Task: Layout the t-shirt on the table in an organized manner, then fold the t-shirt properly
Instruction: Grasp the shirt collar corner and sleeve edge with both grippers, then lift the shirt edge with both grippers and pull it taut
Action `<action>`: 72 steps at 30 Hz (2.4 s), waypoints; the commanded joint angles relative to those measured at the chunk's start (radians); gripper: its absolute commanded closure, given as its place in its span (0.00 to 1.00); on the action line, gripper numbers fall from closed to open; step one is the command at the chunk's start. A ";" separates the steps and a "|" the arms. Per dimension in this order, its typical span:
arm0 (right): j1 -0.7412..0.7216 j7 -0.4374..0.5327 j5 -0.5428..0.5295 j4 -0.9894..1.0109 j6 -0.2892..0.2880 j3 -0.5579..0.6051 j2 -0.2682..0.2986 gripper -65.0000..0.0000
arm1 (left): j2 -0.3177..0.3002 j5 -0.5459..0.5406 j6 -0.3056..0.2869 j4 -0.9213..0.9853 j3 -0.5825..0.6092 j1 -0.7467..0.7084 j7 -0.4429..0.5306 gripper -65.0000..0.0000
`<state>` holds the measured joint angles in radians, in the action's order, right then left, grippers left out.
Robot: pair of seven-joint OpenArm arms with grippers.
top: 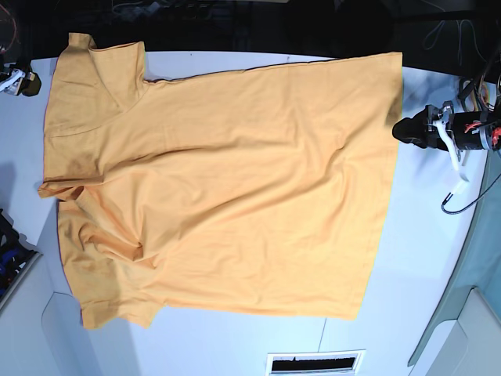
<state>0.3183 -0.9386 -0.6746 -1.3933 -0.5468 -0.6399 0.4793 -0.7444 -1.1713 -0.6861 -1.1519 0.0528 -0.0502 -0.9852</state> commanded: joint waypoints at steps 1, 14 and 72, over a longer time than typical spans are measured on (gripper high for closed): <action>0.017 0.010 -0.029 -0.014 -0.005 -0.009 0.024 0.48 | -0.024 -0.022 -0.012 -0.013 -0.009 0.003 0.008 0.38; 0.073 0.010 -0.127 -0.014 -0.020 -0.005 0.016 0.49 | -0.039 -0.018 -0.012 -0.013 -0.008 -0.166 -0.013 0.38; 0.215 -0.008 -0.198 -0.358 -0.037 0.004 -0.151 1.00 | 0.009 -0.071 -0.012 -0.222 -0.171 -0.235 -0.007 1.00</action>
<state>0.5270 -0.9592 -0.8577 -1.7382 -0.5774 -0.6262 0.3149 -0.7124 -1.2171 -0.6888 -1.3590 -0.1085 -0.2932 -1.0019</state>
